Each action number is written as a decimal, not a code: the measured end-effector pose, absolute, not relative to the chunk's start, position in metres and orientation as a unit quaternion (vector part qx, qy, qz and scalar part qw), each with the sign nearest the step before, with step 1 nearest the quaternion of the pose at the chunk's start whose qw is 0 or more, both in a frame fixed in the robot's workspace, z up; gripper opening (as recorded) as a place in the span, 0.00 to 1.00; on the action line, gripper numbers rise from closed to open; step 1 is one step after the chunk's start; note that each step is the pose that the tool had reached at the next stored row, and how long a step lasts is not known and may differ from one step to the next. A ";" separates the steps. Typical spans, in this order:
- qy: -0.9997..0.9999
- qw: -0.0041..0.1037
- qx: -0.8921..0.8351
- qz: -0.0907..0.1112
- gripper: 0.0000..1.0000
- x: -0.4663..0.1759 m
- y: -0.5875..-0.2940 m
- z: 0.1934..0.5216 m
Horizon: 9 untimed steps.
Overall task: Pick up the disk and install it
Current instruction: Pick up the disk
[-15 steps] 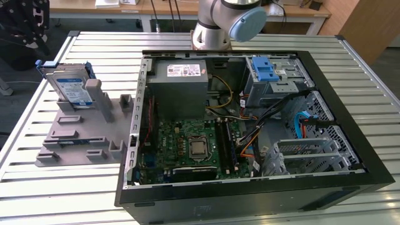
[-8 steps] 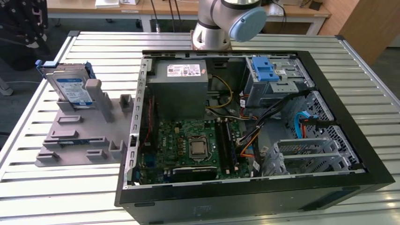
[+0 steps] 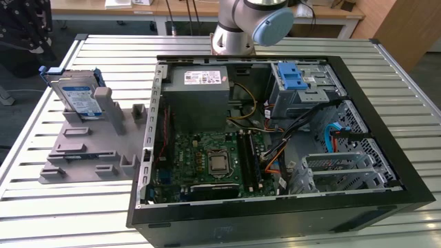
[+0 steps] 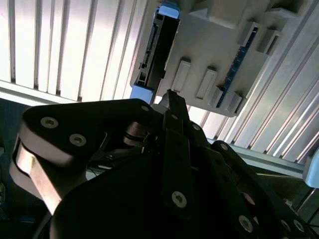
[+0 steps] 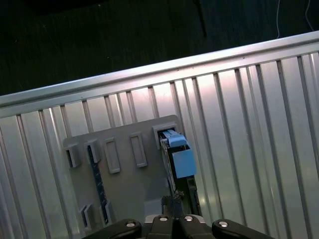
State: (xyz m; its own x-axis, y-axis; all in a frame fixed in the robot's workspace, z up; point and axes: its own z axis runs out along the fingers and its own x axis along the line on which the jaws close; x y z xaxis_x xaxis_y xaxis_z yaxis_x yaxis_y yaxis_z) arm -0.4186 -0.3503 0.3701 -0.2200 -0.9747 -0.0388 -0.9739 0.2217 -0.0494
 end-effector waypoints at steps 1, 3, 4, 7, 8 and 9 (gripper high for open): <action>0.781 0.031 -0.624 -0.007 0.11 -0.419 -0.350 0.369; 0.781 0.027 -0.624 -0.005 0.11 -0.419 -0.350 0.368; 0.781 0.024 -0.625 -0.003 0.11 -0.420 -0.350 0.368; 0.778 0.017 -0.628 0.003 0.11 -0.420 -0.350 0.366; 0.776 0.015 -0.630 0.005 0.11 -0.420 -0.350 0.366; 0.776 0.015 -0.631 0.005 0.11 -0.420 -0.350 0.365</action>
